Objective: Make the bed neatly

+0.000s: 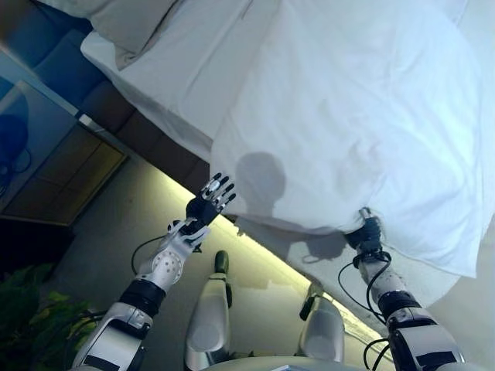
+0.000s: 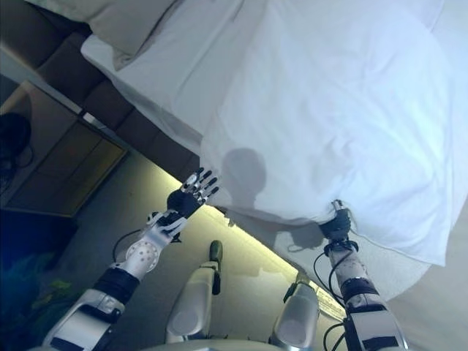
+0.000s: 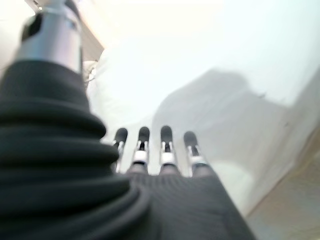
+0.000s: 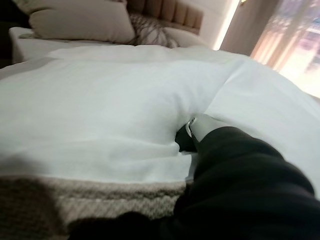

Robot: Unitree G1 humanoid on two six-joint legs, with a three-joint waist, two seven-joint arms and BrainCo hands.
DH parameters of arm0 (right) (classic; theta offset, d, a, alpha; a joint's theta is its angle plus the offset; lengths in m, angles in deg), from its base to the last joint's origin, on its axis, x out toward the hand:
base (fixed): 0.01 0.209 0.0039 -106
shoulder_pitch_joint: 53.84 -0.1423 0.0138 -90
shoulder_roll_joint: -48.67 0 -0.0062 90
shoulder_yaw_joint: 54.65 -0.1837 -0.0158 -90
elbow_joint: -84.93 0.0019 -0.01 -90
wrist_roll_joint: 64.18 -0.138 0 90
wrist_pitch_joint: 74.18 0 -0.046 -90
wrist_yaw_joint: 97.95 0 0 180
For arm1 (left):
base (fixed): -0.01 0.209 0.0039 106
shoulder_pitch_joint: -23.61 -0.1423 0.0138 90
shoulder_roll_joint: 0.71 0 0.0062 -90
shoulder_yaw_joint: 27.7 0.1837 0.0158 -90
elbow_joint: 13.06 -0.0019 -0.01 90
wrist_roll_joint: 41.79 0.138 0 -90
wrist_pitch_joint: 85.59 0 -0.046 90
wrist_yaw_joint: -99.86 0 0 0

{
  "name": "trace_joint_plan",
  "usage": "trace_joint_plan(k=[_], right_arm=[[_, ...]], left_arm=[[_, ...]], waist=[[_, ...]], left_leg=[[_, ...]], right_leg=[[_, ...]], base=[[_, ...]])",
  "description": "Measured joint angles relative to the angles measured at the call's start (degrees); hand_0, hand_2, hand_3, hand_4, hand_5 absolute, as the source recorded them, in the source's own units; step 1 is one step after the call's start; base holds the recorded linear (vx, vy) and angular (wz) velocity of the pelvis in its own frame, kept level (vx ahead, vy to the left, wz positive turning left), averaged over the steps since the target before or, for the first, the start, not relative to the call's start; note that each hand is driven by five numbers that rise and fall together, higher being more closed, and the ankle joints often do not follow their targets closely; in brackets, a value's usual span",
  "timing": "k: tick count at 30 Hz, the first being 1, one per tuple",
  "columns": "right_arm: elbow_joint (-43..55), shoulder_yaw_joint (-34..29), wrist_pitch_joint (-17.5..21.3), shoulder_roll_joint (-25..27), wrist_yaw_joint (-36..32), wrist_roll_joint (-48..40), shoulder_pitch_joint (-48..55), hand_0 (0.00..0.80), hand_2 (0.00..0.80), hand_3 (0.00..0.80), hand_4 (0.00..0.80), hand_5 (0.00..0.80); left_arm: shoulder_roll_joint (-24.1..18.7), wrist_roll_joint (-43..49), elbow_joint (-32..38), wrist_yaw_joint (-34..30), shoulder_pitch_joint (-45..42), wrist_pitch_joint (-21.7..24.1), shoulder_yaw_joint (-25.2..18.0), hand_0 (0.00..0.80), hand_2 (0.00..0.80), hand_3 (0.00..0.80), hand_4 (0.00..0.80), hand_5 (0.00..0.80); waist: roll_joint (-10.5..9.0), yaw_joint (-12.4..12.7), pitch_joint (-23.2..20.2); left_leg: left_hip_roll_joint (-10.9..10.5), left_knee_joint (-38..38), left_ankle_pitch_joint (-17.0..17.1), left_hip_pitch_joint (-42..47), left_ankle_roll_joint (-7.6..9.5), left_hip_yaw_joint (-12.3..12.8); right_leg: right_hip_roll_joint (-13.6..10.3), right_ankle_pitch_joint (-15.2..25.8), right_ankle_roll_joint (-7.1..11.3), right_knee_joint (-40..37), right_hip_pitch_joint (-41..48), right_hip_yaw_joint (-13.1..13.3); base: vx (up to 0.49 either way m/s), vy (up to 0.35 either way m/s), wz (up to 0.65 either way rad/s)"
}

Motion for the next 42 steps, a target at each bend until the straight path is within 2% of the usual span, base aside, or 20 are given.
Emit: trace_joint_plan(k=[2, 5, 8, 13, 19, 24, 29, 34, 38, 42], right_arm=[[0.3, 0.0, 0.4, -1.1, 1.5, 0.6, 1.3, 0.800, 0.800, 0.800, 0.800, 0.800], [0.3, 0.2, 0.7, -3.4, 1.9, 0.7, 4.1, 0.800, 0.800, 0.800, 0.800, 0.800], [0.3, 0.6, 0.8, -5.6, 2.6, 1.7, 6.1, 0.800, 0.800, 0.800, 0.800, 0.800], [3.2, 2.5, 1.2, -8.1, 4.0, 2.9, 11.6, 0.800, 0.800, 0.800, 0.800, 0.800], [3.8, 2.7, 2.4, -8.0, 4.8, 3.5, 13.9, 0.800, 0.800, 0.800, 0.800, 0.800], [3.7, 3.9, 2.5, -8.1, 4.6, 3.4, 13.9, 0.800, 0.800, 0.800, 0.800, 0.800], [3.7, 4.6, 2.6, -9.1, 4.6, 3.4, 14.0, 0.800, 0.800, 0.800, 0.800, 0.800], [3.9, 7.0, 4.2, -10.5, 4.4, 2.1, 13.4, 0.800, 0.800, 0.800, 0.800, 0.800], [4.1, 8.2, 5.3, -10.8, 4.5, 1.0, 10.3, 0.800, 0.800, 0.800, 0.800, 0.800], [7.1, 8.6, 5.8, -10.8, 5.0, 0.4, 7.8, 0.800, 0.800, 0.800, 0.800, 0.800]], left_arm=[[0.7, 0.0, -0.1, 0.7, -1.6, -2.4, -0.1, 0.000, 0.000, 0.000, 0.000, 0.000], [2.1, -1.4, -1.1, 2.2, -3.1, -6.8, -0.1, 0.000, 0.000, 0.000, 0.000, 0.000], [4.1, -6.4, -6.3, 4.4, -3.6, -10.4, -0.6, 0.000, 0.000, 0.000, 0.000, 0.000], [5.2, -9.5, -6.6, 4.3, -11.7, -18.6, -1.7, 0.000, 0.000, 0.000, 0.000, 0.000], [6.3, -10.2, -13.7, 3.6, -18.6, -28.4, 2.6, 0.000, 0.000, 0.000, 0.000, 0.000], [6.6, -14.0, -16.1, 1.6, -18.1, -32.6, 3.9, 0.000, 0.000, 0.000, 0.000, 0.000], [7.4, -14.3, -19.0, -0.1, -16.2, -33.6, 5.2, 0.000, 0.000, 0.000, 0.000, 0.000], [8.7, -22.7, -21.1, 2.7, -14.5, -33.0, 9.0, 0.000, 0.000, 0.000, 0.000, 0.000], [9.8, -31.7, -22.1, 7.3, -11.5, -31.3, 10.9, 0.000, 0.000, 0.000, 0.000, 0.000], [10.5, -35.0, -24.8, 10.6, -9.1, -30.1, 11.7, 0.000, 0.000, 0.000, 0.000, 0.000]], waist=[[-0.32, 0.1, -0.6], [-1.58, 0.6, -3.5], [-2.31, 0.3, -4.4], [-3.41, 0.3, -8.6], [-3.76, 1.5, -10.1], [-4.85, 1.5, -10.9], [-6.49, 1.2, -11.9], [-7.24, 1.1, -11.7], [-8.35, 0.3, -9.1], [-8.92, -0.2, -5.7]], left_leg=[[0.0, -1.2, 0.0, 2.3, -0.12, -0.3], [0.0, -2.3, -0.2, 3.8, -0.40, -0.2], [0.1, -3.1, -0.6, 7.6, -0.68, -0.2], [0.9, -4.7, -1.3, 10.5, -1.01, -0.1], [2.2, -4.9, -1.4, 11.7, -1.29, -0.3], [3.3, -5.0, -1.1, 11.8, -1.67, -0.4], [4.0, -4.9, -1.3, 11.8, -2.11, -0.4], [4.6, -3.7, -1.4, 9.7, -2.40, -0.7], [5.3, -1.4, -1.4, 6.5, -2.64, -1.8], [5.8, 0.7, -1.5, 3.3, -2.78, -1.9]], right_leg=[[0.2, 0.1, 0.15, -1.7, 3.1, -1.1], [0.6, 0.2, 0.24, -3.5, 5.0, -1.3], [1.0, 0.2, 0.32, -5.4, 9.8, -1.4], [2.2, 0.0, 0.20, -7.6, 13.0, -1.4], [3.5, -0.1, -0.11, -8.4, 14.9, -1.8], [4.4, -0.5, -0.66, -8.6, 15.5, -2.3], [5.1, -0.5, -0.76, -8.6, 15.5, -2.3], [5.6, -0.7, -0.97, -7.8, 13.6, -2.3], [6.2, -0.9, -1.34, -6.0, 11.0, -2.4], [6.2, -1.1, -1.86, -4.5, 8.0, -2.1]], base=[[0.145, -0.006, 0.11], [0.223, -0.003, 0.05], [0.224, -0.021, 0.06], [0.148, -0.039, -0.03], [0.053, -0.083, 0.02], [0.020, -0.091, 0.04], [0.015, -0.080, -0.02], [-0.109, -0.118, 0.00], [-0.126, -0.074, 0.03], [-0.073, -0.014, -0.03]])
